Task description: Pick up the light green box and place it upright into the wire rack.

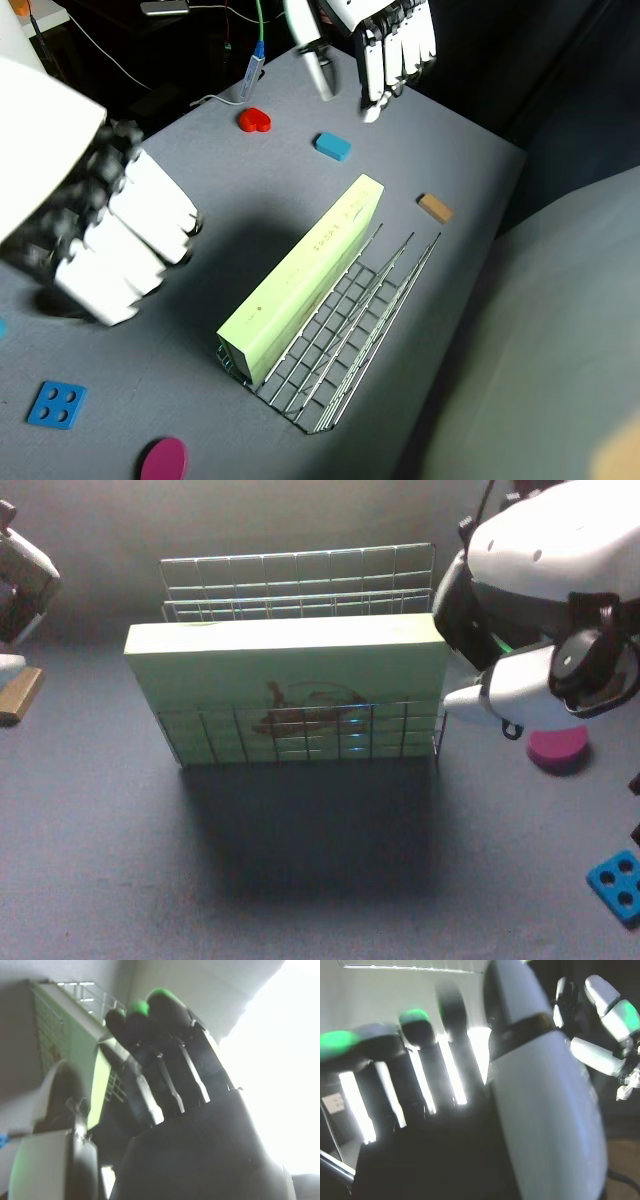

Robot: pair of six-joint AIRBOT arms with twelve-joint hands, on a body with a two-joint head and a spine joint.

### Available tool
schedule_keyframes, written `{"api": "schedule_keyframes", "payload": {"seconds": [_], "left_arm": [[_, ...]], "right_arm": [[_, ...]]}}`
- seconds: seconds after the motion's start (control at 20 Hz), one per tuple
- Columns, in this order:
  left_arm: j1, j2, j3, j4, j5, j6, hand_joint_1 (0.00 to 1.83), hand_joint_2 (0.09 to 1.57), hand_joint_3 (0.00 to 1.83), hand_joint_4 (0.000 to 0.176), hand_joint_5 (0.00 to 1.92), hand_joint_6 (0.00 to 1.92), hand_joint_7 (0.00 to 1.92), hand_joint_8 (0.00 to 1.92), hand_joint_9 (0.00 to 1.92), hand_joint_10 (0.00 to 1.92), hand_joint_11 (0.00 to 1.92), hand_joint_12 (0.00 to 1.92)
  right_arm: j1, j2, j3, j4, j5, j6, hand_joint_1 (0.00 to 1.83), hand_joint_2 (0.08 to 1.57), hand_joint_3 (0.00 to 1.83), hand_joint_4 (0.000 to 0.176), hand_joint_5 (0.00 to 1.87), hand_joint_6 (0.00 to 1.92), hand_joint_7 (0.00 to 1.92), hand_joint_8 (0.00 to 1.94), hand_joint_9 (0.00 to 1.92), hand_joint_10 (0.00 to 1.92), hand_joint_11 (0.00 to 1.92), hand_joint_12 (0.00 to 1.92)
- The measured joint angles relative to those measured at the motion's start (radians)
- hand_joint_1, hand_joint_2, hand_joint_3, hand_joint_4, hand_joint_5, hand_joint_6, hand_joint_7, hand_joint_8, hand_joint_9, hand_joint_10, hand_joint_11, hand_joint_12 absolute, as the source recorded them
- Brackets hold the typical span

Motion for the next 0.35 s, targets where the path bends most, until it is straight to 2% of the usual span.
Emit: {"api": "schedule_keyframes", "payload": {"seconds": [0.1, 0.35], "left_arm": [[0.0, 0.0, 0.0, -0.002, -0.002, 0.0, 0.79, 1.38, 0.03, 0.0, 1.23, 1.92, 1.35, 1.92, 1.36, 1.92, 1.44, 1.92], [0.0, 0.0, 0.0, 0.0, -0.003, 0.0, 0.75, 1.4, 0.06, 0.0, 1.29, 1.92, 1.43, 1.92, 1.43, 1.92, 1.5, 1.92]], "right_arm": [[-0.011, 0.0, 0.0, -0.043, 0.01, 0.023, 0.49, 1.46, 0.03, 0.0, 1.13, 1.92, 1.37, 1.94, 1.58, 1.92, 1.79, 1.92], [-0.045, 0.005, 0.0, -0.085, 0.04, 0.064, 0.55, 1.51, 0.0, 0.0, 1.13, 1.92, 1.36, 1.94, 1.53, 1.92, 1.76, 1.92]]}}
